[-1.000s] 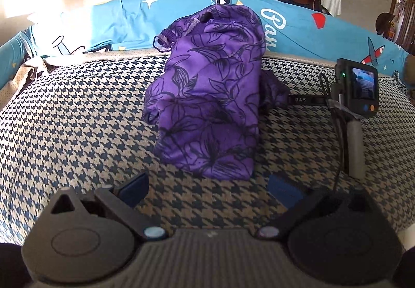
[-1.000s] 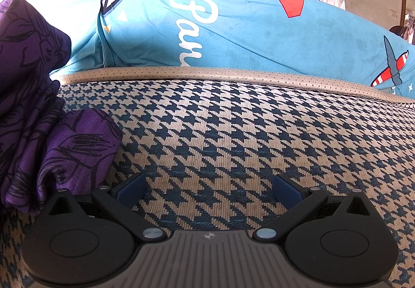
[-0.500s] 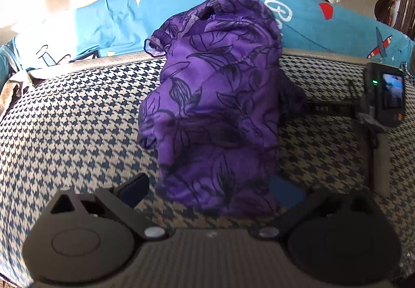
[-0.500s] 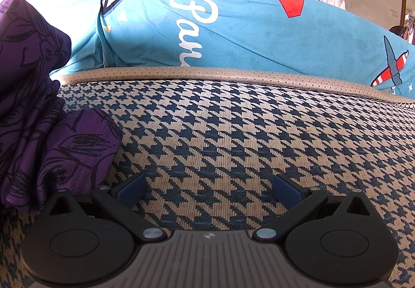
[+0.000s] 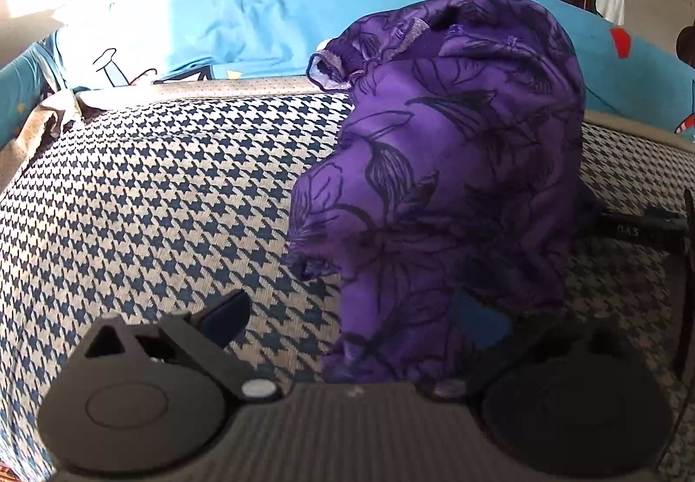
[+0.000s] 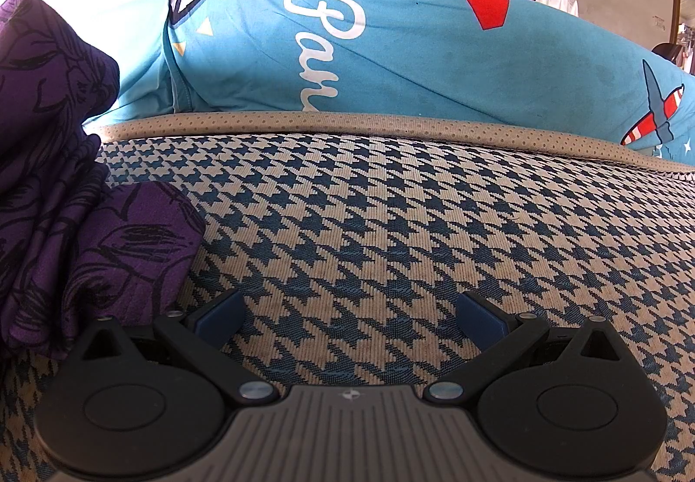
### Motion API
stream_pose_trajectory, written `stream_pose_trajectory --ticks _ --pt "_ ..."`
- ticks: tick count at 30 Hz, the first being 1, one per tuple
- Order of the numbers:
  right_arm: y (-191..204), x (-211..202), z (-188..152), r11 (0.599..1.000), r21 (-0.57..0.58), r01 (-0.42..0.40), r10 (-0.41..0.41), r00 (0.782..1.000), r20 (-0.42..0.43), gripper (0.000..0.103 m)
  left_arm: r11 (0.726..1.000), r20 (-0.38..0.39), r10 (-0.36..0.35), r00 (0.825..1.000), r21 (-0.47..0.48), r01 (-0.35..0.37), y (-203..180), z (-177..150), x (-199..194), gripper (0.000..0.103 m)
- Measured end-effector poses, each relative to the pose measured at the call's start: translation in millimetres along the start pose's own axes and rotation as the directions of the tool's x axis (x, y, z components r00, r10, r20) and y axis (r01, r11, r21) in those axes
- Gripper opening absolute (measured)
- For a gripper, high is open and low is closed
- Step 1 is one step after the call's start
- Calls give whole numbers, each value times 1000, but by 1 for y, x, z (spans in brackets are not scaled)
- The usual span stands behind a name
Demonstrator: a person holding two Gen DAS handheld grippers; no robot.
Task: Fold clothes
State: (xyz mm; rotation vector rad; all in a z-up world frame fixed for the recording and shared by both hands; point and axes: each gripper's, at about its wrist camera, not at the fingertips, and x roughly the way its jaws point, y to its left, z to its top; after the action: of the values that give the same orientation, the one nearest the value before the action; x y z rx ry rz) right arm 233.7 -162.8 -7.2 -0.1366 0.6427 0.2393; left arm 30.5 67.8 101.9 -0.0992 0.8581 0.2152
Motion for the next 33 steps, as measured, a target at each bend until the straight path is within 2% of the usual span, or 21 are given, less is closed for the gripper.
stream_pose_trajectory --ticks 5,9,11,13,18,20,23,26,33 --pt "0 0 0 1000 0 0 0 1000 0 103 999 -7 -28 1000 29 28 -14 -10 0 103" --pt "0 0 0 1000 0 0 0 1000 0 103 996 11 -80 997 49 79 -26 -12 -8 103" --pt "0 0 0 1000 0 0 0 1000 0 103 994 42 -66 997 93 62 -32 -13 -13 103" --pt "0 0 0 1000 0 0 0 1000 0 103 991 38 -64 997 122 59 -35 -15 -13 103" --pt "0 0 0 1000 0 0 0 1000 0 103 990 16 -50 999 129 48 -32 -22 -17 103" --pt "0 0 0 1000 0 0 0 1000 0 103 990 24 -29 999 140 25 -34 -19 -24 103" --pt "0 0 0 1000 0 0 0 1000 0 103 990 46 -45 998 134 39 -35 -13 -32 103" --pt "0 0 0 1000 0 0 0 1000 0 103 988 38 -47 998 146 41 -39 -9 -21 103" --pt "0 0 0 1000 0 0 0 1000 0 103 996 20 -21 1000 83 19 -21 -11 9 103"
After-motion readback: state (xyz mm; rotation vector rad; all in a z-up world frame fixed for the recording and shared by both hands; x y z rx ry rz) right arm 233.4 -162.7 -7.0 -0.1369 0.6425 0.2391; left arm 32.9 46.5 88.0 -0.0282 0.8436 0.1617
